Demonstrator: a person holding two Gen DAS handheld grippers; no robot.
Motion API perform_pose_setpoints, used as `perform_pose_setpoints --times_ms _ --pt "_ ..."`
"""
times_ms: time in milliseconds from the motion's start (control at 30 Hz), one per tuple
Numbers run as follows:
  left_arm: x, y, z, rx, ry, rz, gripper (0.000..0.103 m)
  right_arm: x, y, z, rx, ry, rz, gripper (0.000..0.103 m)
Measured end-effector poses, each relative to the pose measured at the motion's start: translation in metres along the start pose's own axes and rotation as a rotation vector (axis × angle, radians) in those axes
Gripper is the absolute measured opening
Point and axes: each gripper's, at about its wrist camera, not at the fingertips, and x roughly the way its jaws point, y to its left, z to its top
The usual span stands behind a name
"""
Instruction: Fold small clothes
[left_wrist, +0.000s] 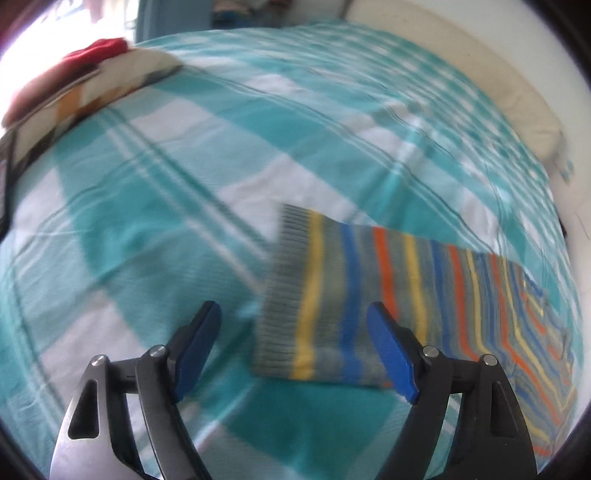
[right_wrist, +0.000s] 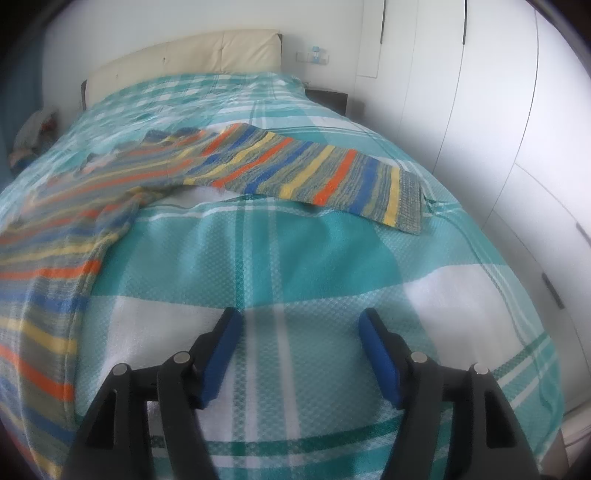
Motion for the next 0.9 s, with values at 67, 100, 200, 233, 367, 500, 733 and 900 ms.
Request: perform_pose_setpoints --times_ms 67,100,200,233,367,500,733,900 --pt "-0.018 0.011 0.002 -0.045 -0.039 -0.024 0.084 0.000 0.000 0.000 0.001 0.000 0.002 0.067" --pt "-0.026 0.013 0.001 -0.048 -0.060 -0.031 0.085 0.000 0.001 0.000 0.002 0.000 0.002 0.067" --pt "-0.046 0.013 -0.003 -0.023 -0.133 -0.031 0.088 0.001 0.001 0.000 0.002 -0.001 0.003 0.067" --pt "-0.049 0.011 -0.004 -0.017 -0.142 -0.035 0.088 0.001 0.001 0.000 0.002 -0.001 0.002 0.067" --pt "-0.055 0.002 -0.007 0.024 -0.160 -0.062 0.089 0.001 0.001 0.000 0.001 -0.001 0.001 0.068" --pt "-0.056 -0.009 -0.010 0.073 -0.174 -0.041 0.090 0.001 0.001 0.000 0.002 -0.002 -0.001 0.070" --pt "-0.061 -0.021 -0.019 0.126 -0.194 -0.026 0.090 0.001 0.002 0.000 0.001 -0.002 -0.003 0.071" --pt "-0.062 -0.027 -0.023 0.154 -0.207 -0.010 0.091 0.002 0.002 0.000 0.002 -0.003 -0.005 0.072"
